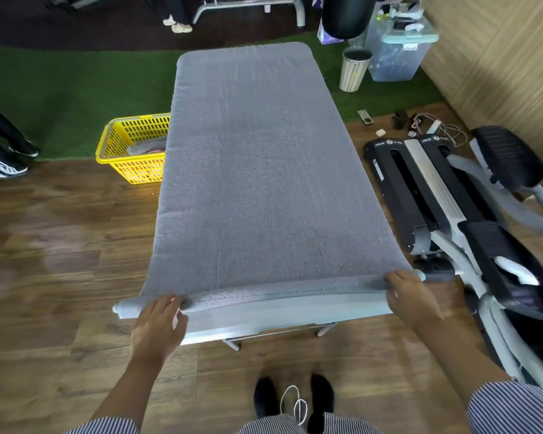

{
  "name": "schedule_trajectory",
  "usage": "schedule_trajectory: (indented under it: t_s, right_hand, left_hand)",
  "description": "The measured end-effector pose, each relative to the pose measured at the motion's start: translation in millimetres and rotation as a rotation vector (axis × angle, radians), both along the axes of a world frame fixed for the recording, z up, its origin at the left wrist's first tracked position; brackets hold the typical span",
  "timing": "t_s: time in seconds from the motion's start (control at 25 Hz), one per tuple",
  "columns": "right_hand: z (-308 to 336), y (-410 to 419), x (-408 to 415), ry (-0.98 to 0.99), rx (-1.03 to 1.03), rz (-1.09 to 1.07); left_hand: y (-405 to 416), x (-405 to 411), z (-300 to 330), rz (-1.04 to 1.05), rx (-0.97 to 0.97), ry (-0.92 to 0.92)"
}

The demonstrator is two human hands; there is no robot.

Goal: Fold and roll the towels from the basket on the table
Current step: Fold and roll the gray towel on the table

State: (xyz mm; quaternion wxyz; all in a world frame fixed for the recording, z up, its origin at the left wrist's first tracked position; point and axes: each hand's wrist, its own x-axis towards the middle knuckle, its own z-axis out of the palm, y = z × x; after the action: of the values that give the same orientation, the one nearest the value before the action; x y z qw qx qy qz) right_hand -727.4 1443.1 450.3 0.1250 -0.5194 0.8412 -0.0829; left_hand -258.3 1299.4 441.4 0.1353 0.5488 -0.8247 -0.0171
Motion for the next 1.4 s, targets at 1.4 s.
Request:
schedule_trajectory:
  t_s: [1.4]
  right_hand:
    - [13, -16, -3, 0.072, 0.081, -0.021]
  left_hand:
    - [-18, 2, 14, 0.085, 0.133, -0.061]
